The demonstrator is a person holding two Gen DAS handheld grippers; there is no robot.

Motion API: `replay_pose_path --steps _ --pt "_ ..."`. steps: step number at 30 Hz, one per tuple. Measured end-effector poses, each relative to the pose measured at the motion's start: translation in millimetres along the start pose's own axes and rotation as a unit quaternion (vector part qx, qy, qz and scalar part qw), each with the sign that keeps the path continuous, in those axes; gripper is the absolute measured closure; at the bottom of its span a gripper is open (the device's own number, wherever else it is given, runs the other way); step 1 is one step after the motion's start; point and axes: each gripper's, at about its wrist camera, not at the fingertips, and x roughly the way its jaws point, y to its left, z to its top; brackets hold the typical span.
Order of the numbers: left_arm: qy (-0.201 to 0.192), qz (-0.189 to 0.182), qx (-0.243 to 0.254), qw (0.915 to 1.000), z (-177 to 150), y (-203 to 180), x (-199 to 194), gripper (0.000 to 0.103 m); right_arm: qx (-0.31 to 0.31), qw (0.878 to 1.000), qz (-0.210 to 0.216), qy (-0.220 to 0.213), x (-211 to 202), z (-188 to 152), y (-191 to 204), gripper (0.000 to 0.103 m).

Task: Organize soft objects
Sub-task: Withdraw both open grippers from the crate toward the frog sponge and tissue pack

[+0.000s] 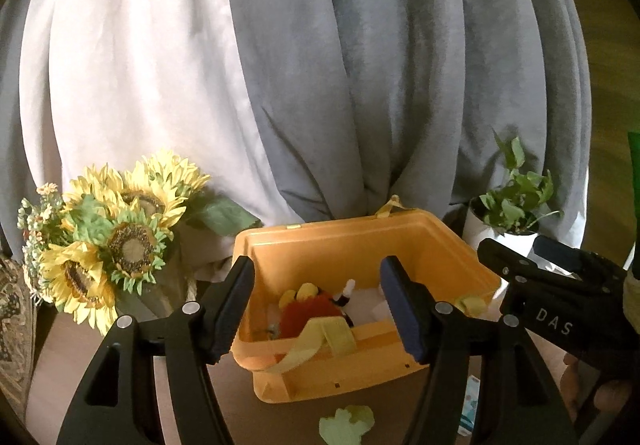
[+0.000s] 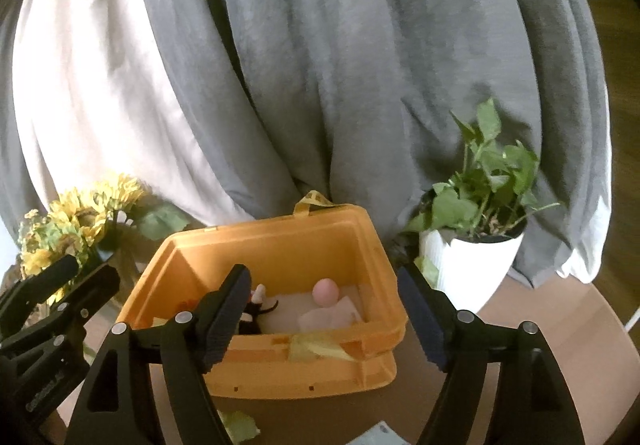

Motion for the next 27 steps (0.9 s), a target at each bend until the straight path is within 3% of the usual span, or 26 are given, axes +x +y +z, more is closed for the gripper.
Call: replay_pose_path --steps 7,27 --pt "0.002 -0.012 0.003 0.9999 -11.6 3.2 -15.8 0.037 0.013 1.000 -0.024 -0.006 -22.6 -12.2 0.5 0.017" --pt "0.056 -0.072 0.046 0.9948 -70.2 16.5 -15.2 0.037 0.065 0.992 -0.103 0.023 -46.1 -71.8 9.8 0.017"
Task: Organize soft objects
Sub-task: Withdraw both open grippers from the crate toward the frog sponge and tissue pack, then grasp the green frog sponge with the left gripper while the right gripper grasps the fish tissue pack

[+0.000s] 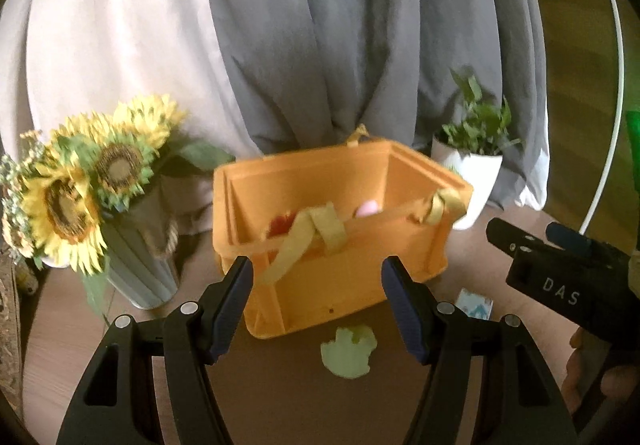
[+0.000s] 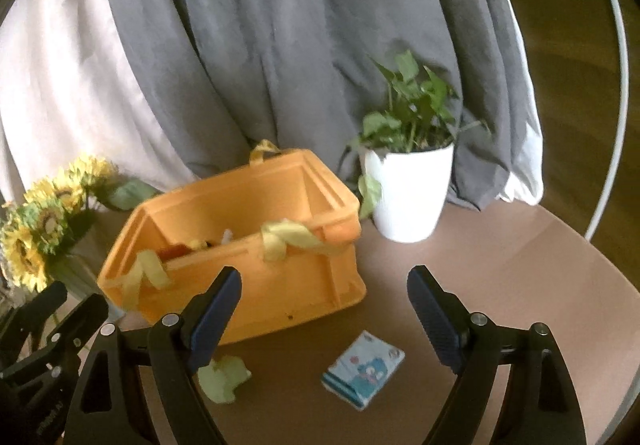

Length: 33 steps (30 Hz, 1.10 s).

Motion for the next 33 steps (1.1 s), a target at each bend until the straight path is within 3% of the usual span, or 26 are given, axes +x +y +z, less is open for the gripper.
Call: replay_pose_path --steps 17,33 --pt "0.046 -0.059 0.076 0.9943 -36.8 -12.5 44.1 0.037 0.044 0.996 -0.053 0.057 27.7 -46.1 -9.0 0.017" --pt "0.095 -0.098 0.098 0.9858 -58.6 -16.0 93.7 0.037 0.109 0.983 -0.093 0.119 72.2 -70.6 -17.5 0.017"
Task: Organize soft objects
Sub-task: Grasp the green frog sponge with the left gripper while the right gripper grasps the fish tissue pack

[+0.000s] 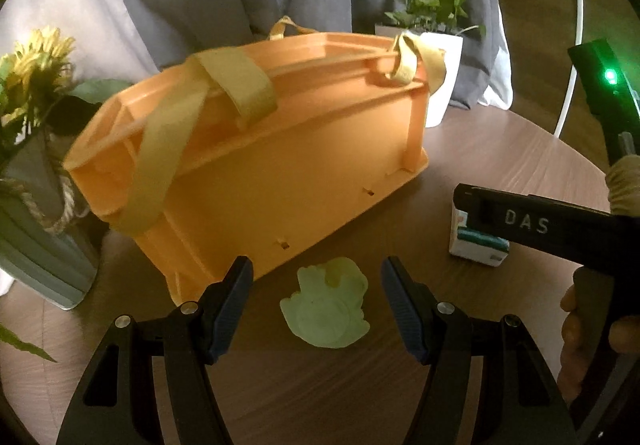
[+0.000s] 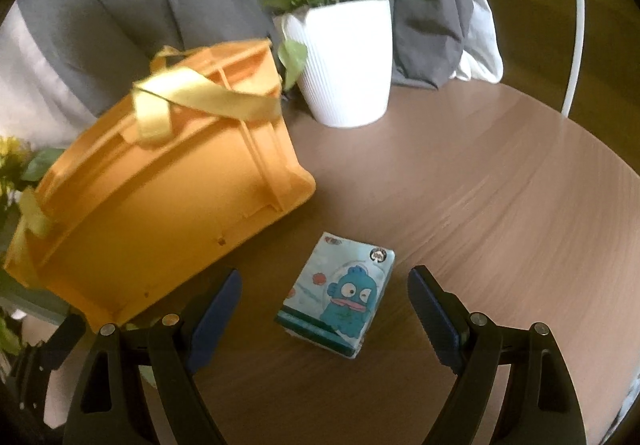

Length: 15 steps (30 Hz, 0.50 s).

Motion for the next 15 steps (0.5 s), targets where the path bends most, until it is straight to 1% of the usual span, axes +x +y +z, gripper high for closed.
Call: replay_pose_path --steps 5,15 --pt "0.012 -0.007 0.000 0.9999 -2.2 -0.5 10.6 0.037 0.011 1.000 -0.019 0.021 14.8 0.1 -3.7 0.017" --pt "0.038 -0.019 -0.013 0.9990 -6.0 -0.1 29.6 0.037 0.010 0.999 -0.026 0.041 28.2 -4.7 -4.0 0.017"
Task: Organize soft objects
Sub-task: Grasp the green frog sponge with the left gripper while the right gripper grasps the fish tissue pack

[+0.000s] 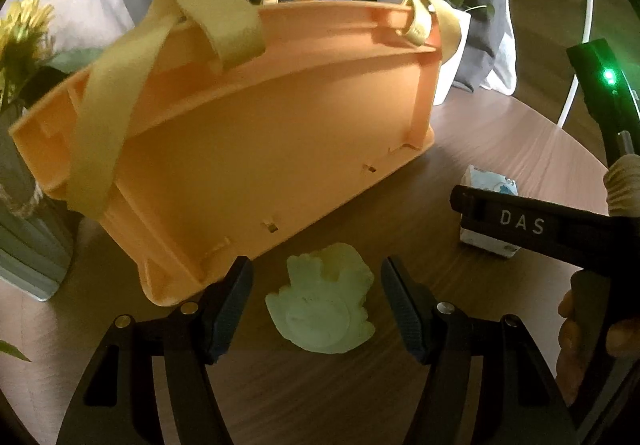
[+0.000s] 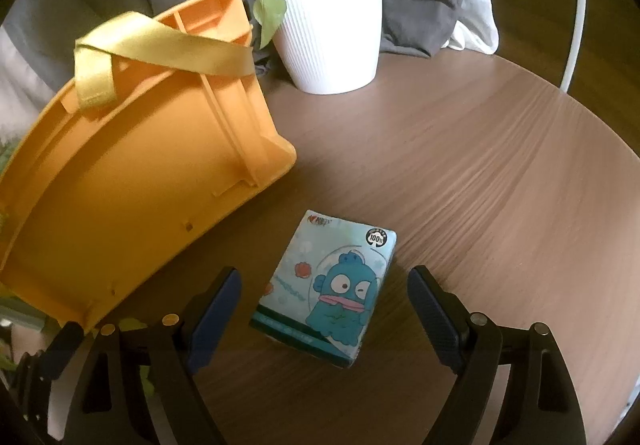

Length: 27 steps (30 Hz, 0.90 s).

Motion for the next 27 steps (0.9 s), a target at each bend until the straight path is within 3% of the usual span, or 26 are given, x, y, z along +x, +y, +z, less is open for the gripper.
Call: replay_pose_path --steps 6,14,27 --pt "0.012 -0.001 -0.005 0.9999 -1.1 -1.2 8.1 0.042 -0.003 1.000 0.001 0.014 7.1 -1.6 1.3 0.018" --pt "0.014 0.002 -0.014 0.9998 -1.2 -3.7 9.4 0.047 -0.012 1.000 0.011 0.018 6.4 -3.5 1.3 0.034" --pt "0.009 -0.002 -0.073 0.9973 -3.0 2.4 -2.2 0.051 -0.032 0.999 0.038 0.014 -5.2 -9.0 1.4 0.037"
